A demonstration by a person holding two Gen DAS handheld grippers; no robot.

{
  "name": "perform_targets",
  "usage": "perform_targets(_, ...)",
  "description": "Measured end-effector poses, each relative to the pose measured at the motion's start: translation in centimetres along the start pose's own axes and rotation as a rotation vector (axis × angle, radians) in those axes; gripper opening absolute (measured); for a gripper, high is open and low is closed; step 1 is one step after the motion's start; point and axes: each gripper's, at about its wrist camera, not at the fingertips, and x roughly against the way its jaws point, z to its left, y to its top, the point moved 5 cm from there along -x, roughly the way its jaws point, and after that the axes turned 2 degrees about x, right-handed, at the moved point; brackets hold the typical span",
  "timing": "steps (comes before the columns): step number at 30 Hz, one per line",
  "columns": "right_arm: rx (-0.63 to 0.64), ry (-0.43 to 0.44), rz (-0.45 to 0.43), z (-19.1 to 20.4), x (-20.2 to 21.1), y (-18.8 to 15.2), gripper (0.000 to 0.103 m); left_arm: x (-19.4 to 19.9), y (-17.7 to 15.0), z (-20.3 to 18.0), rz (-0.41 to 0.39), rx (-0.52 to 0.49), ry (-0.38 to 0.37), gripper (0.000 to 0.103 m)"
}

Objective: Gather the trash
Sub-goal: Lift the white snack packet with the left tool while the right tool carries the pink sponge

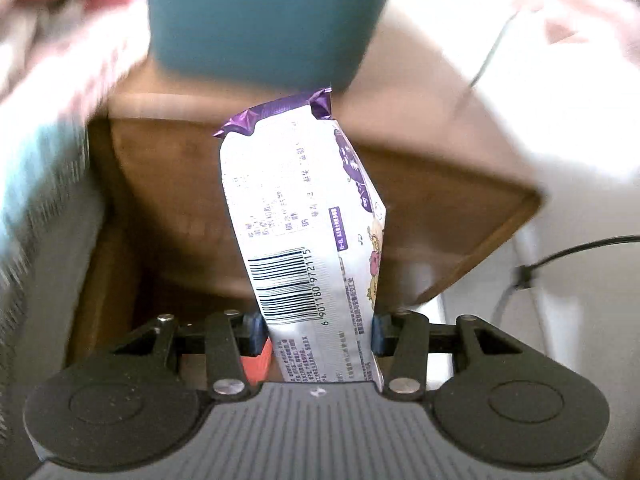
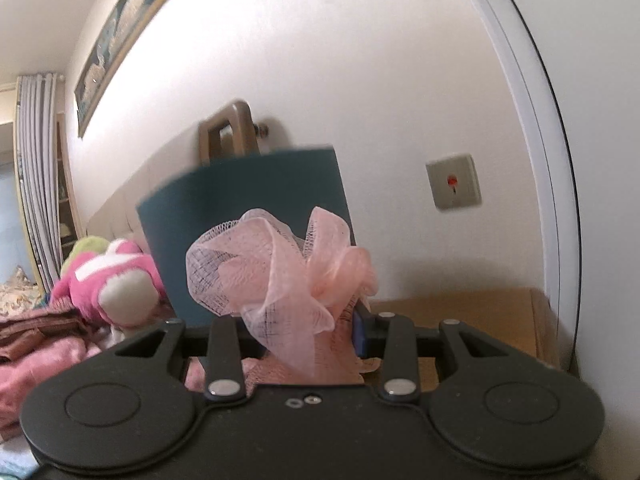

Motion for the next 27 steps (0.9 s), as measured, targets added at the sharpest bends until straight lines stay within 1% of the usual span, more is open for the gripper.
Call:
perform_targets(4, 0.058, 0.008, -0.049, 1.4, 1.7, 2.3, 0.035, 5.7, 3.2, -1.7, -0.137, -0.084, -0.049, 0.046)
perform_targets(7, 0.074, 0.029, -0.082, 2.0, 2.6, 4.4, 0.035, 9.8, 6.2, -2.2, -0.232, -0.116, -0.118, 0.046)
perform_targets(9, 0.113, 0.026, -0.106, 2.7, 3.0, 6.3, 0.035, 12.6, 9.0, -2.7, -0.301, -0.145, -0.125, 0.046)
perform_targets(13, 0.22, 0.014, -0.148, 4.6, 2.8, 10.5, 0.035, 18.5, 15.9, -4.1, -0.476, -0.211, -0.114, 0.046)
perform_targets(15, 0.256, 0.014, -0.182, 5.7, 2.3, 12.7, 0.035, 21.3, 19.6, -4.7, -0.568, -0.222, -0.098, 0.046)
perform_targets(17, 0.274, 0.032, -0.208, 7.0, 1.3, 15.0, 0.035, 22.7, 22.4, -5.8, -0.609, -0.229, -0.086, 0.046)
perform_targets(18, 0.287, 0.043, -0.213, 7.7, 0.5, 16.2, 0.035, 23.3, 23.7, -6.1, -0.636, -0.241, -0.055, 0.046)
perform_targets(20, 0.334, 0.039, -0.21, 9.0, -1.1, 18.0, 0.035, 23.9, 26.4, -6.7, -0.692, -0.282, 0.035, 0.047)
perform_targets(22, 0.389, 0.028, -0.181, 10.2, -3.1, 19.2, 0.035, 23.4, 28.7, -7.0, -0.706, -0.314, 0.103, 0.047)
perform_targets(23, 0.413, 0.021, -0.158, 10.8, -4.3, 19.7, 0.035, 22.1, 29.9, -6.6, -0.7, -0.317, 0.127, 0.047)
perform_targets(25, 0.467, 0.005, -0.097, 11.8, -6.8, 20.0, 0.035, 20.0, 32.0, -6.5, -0.64, -0.328, 0.18, 0.047)
perform_targets(26, 0.49, -0.013, -0.068, 12.1, -8.1, 19.9, 0.035, 18.5, 33.0, -6.2, -0.6, -0.338, 0.209, 0.047)
perform_targets(27, 0.51, -0.032, -0.035, 12.3, -9.4, 19.7, 0.035, 17.4, 33.6, -5.8, -0.578, -0.335, 0.24, 0.047)
